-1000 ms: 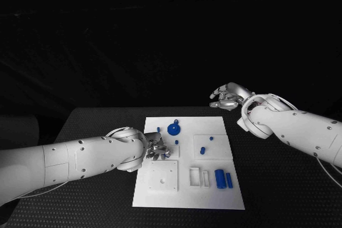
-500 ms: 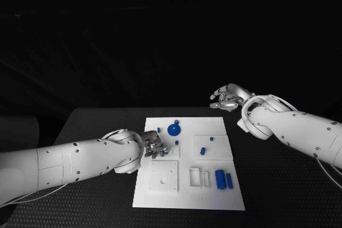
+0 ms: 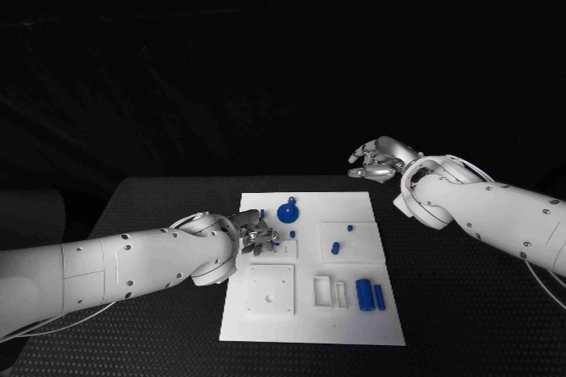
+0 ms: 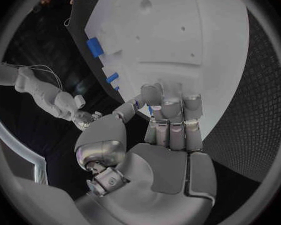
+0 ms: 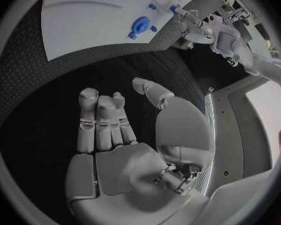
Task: Assemble the parts on the task board
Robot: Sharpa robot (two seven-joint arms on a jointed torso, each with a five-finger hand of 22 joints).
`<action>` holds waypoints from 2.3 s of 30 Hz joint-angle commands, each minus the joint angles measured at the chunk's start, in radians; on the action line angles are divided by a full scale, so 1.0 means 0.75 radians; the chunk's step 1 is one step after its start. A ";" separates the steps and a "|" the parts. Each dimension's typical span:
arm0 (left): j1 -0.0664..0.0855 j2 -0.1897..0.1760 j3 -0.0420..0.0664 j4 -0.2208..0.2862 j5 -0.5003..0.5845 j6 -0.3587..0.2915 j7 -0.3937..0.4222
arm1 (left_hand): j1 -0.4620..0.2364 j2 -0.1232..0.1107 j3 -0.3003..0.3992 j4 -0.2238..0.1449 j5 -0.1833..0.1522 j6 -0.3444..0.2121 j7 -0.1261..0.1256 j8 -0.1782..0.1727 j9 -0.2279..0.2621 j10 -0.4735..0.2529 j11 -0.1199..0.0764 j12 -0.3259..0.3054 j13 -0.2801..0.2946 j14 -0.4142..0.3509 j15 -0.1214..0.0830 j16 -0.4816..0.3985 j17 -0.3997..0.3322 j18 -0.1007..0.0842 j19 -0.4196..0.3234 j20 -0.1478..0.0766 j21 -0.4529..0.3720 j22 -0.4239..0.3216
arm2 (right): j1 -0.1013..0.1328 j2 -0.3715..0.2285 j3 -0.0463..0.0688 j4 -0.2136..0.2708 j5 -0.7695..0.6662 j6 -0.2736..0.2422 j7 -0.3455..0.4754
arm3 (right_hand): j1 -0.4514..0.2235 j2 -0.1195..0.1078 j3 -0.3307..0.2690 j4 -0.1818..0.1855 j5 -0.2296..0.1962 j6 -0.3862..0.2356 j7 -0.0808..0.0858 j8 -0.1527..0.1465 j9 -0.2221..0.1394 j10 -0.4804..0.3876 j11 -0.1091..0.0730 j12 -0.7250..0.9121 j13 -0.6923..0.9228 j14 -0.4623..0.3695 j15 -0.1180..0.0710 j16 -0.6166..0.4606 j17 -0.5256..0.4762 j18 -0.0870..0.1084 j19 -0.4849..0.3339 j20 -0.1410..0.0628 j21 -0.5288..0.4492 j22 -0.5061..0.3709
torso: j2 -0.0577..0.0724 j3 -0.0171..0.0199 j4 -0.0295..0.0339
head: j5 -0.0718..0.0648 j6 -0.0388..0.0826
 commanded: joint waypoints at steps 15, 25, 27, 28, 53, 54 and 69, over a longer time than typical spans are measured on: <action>-0.012 -0.002 0.000 0.006 -0.040 -0.107 -0.024 | 0.018 0.029 0.008 0.006 -0.007 0.200 -0.105 0.008 0.000 -0.030 -0.029 0.008 -0.003 0.001 -0.010 0.004 -0.004 0.024 0.000 -0.104 0.001 0.019 | 0.000 -0.006 0.000 0.001 0.002 0.011 0.004 | -0.008 0.005 -0.001 0.008 0.012 -0.005 0.016 0.008 -0.002 -0.008 0.002 0.008 -0.002 -0.010 -0.003 -0.004 -0.001 0.061 0.000 -0.012 -0.006 0.024 | -0.001 -0.0003 -0.0002 | 0.006 -0.011; -0.029 -0.003 0.000 0.010 -0.044 -0.094 -0.030 | 0.019 0.027 0.012 0.006 -0.008 0.201 -0.105 0.008 0.001 -0.029 -0.029 0.009 -0.003 0.002 -0.011 0.005 -0.005 0.025 0.001 -0.105 0.002 0.020 | 0.000 -0.006 0.000 0.001 0.002 0.011 0.003 | -0.008 0.005 -0.001 0.008 0.013 -0.005 0.016 0.008 -0.002 -0.008 0.002 0.009 -0.002 -0.010 -0.003 -0.004 -0.001 0.061 0.000 -0.012 -0.006 0.024 | 0.001 -0.0026 -0.0011 | 0.007 -0.015; -0.033 -0.001 0.000 0.009 -0.044 -0.079 -0.031 | 0.020 0.026 0.013 0.005 -0.008 0.201 -0.106 0.008 0.001 -0.029 -0.029 0.010 -0.003 0.003 -0.011 0.005 -0.005 0.025 0.002 -0.106 0.002 0.020 | 0.000 -0.006 0.000 0.002 0.002 0.011 0.003 | -0.008 0.005 -0.001 0.008 0.014 -0.005 0.016 0.008 -0.002 -0.008 0.002 0.009 -0.003 -0.010 -0.003 -0.004 -0.001 0.061 0.000 -0.012 -0.006 0.024 | 0.001 -0.0022 -0.0014 | 0.007 -0.016; -0.035 0.000 -0.001 0.008 -0.047 -0.073 -0.032 | 0.020 0.025 0.014 0.004 -0.008 0.201 -0.106 0.008 0.001 -0.028 -0.029 0.010 -0.003 0.003 -0.011 0.006 -0.005 0.025 0.002 -0.106 0.002 0.020 | 0.000 -0.006 0.000 0.002 0.002 0.011 0.003 | -0.009 0.005 -0.001 0.008 0.014 -0.005 0.016 0.008 -0.002 -0.008 0.002 0.009 -0.003 -0.010 -0.003 -0.004 -0.001 0.061 0.000 -0.012 -0.006 0.024 | 0.001 -0.0020 -0.0016 | 0.008 -0.016; -0.042 0.009 -0.001 -0.008 -0.128 0.019 -0.047 | 0.034 0.012 0.027 -0.009 0.001 0.211 -0.110 0.014 0.007 -0.022 -0.034 0.023 0.001 0.010 -0.013 0.019 -0.005 0.027 0.006 -0.107 0.008 0.022 | 0.000 -0.006 0.000 0.001 0.003 0.013 0.004 | -0.012 0.007 -0.002 0.011 0.017 -0.005 0.016 0.009 -0.002 -0.008 0.002 0.010 -0.004 -0.010 -0.003 -0.004 -0.001 0.061 0.000 -0.012 -0.005 0.024 | 0.001 -0.0016 -0.0018 | 0.007 -0.023; -0.042 0.009 -0.001 -0.008 -0.128 0.019 -0.048 | 0.035 0.011 0.027 -0.010 0.000 0.211 -0.110 0.014 0.007 -0.021 -0.034 0.024 0.001 0.011 -0.013 0.020 -0.005 0.027 0.007 -0.108 0.009 0.022 | 0.000 -0.006 0.000 0.002 0.003 0.013 0.004 | -0.013 0.007 -0.002 0.011 0.017 -0.005 0.016 0.009 -0.002 -0.007 0.002 0.010 -0.004 -0.010 -0.003 -0.004 -0.001 0.061 0.000 -0.012 -0.005 0.024 | 0.001 -0.0014 -0.0018 | 0.007 -0.023; -0.043 0.015 -0.001 -0.008 -0.128 0.057 -0.053 | 0.042 0.004 0.029 -0.008 -0.011 0.211 -0.111 0.014 0.009 -0.022 -0.034 0.028 0.002 0.011 -0.014 0.022 -0.006 0.027 0.007 -0.107 0.009 0.021 | 0.000 -0.006 0.000 0.001 0.005 0.013 0.004 | -0.014 0.007 -0.002 0.011 0.018 -0.004 0.016 0.009 -0.002 -0.007 0.002 0.011 -0.005 -0.010 -0.003 -0.003 -0.001 0.061 0.001 -0.012 -0.005 0.024 | 0.001 -0.0020 -0.0019 | 0.006 -0.023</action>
